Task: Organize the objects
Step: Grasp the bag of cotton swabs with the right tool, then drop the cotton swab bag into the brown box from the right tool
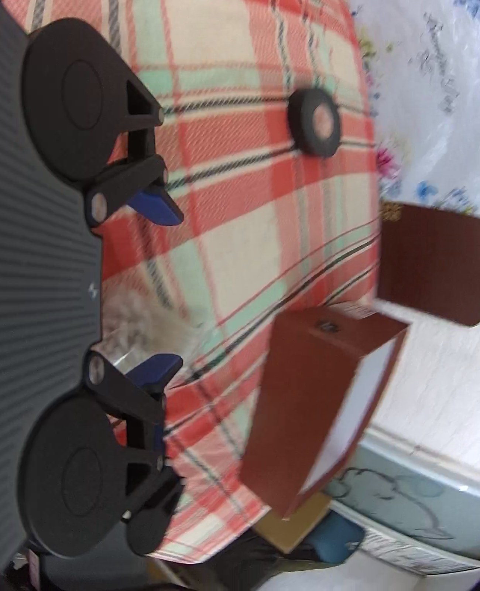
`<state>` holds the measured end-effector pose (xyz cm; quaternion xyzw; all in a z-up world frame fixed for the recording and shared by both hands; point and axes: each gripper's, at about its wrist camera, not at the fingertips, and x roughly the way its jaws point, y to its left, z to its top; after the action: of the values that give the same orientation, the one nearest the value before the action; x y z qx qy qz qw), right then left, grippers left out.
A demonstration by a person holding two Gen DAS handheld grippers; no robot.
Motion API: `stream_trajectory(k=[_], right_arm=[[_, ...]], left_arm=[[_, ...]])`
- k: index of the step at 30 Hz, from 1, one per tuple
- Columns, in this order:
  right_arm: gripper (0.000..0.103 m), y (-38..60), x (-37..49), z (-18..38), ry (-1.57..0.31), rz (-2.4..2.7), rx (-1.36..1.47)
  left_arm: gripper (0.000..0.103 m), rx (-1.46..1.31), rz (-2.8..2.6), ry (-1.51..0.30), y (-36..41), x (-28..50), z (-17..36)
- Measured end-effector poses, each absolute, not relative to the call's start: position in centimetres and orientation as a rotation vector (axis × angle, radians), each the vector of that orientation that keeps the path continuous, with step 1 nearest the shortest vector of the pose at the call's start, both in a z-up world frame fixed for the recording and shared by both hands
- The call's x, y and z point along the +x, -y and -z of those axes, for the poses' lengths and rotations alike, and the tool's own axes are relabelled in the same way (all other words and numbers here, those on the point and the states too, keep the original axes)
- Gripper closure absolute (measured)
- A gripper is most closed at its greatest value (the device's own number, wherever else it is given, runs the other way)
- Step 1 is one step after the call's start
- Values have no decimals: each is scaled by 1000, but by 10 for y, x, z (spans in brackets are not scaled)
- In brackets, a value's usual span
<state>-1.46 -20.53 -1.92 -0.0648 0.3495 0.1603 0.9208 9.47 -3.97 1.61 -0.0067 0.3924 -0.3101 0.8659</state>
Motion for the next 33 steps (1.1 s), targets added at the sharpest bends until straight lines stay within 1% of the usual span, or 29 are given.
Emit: stream_trajectory(k=[2,3,4,5,6,7,8,10,13,17,20,21,23,24,25,26,27,29,31,33], right_arm=[[6,207,-14,20,-720,-329,-118],[6,207,-12,21,-723,-330,-113],[9,207,-12,21,-720,-331,-114],[14,205,-12,22,-710,-335,-119],[28,204,-14,21,-701,-345,-123],[34,203,-13,21,-697,-346,-126],[36,203,-13,20,-692,-341,-127],[43,204,-14,18,-670,-313,-135],[47,216,-15,2,-578,-264,-132],[47,242,-7,-33,-422,-154,-117],[47,272,9,-50,-346,-48,-119],[46,284,16,-53,-337,-14,-110],[45,308,30,-56,-328,56,-96],[41,319,37,-53,-327,108,-107],[29,329,47,-49,-340,177,-127],[22,340,57,-43,-366,262,-146],[20,351,61,-40,-369,302,-137],[19,368,57,-40,-371,311,-79],[17,373,48,-38,-351,308,-52],[17,371,39,-36,-323,307,-44]], left_arm=[[21,-39,669,-855,46,92,-6],[23,-33,679,-854,50,89,-6],[37,-15,702,-854,54,86,-5],[46,5,739,-861,61,83,-6],[48,26,742,-865,68,81,-7],[52,48,732,-861,73,80,-9],[54,54,732,-860,76,80,-12],[61,24,737,-851,79,83,-26],[61,-15,766,-780,89,89,-60],[61,-20,822,-677,126,109,-107],[61,-2,873,-635,168,126,-129],[59,11,884,-627,184,131,-132],[50,51,878,-618,221,139,-133],[39,76,864,-619,238,141,-131],[31,106,834,-611,251,142,-129],[30,133,791,-599,260,141,-126],[30,149,755,-592,264,139,-123],[30,148,738,-595,258,141,-117],[30,159,709,-590,247,139,-109],[30,158,663,-595,225,137,-105]])
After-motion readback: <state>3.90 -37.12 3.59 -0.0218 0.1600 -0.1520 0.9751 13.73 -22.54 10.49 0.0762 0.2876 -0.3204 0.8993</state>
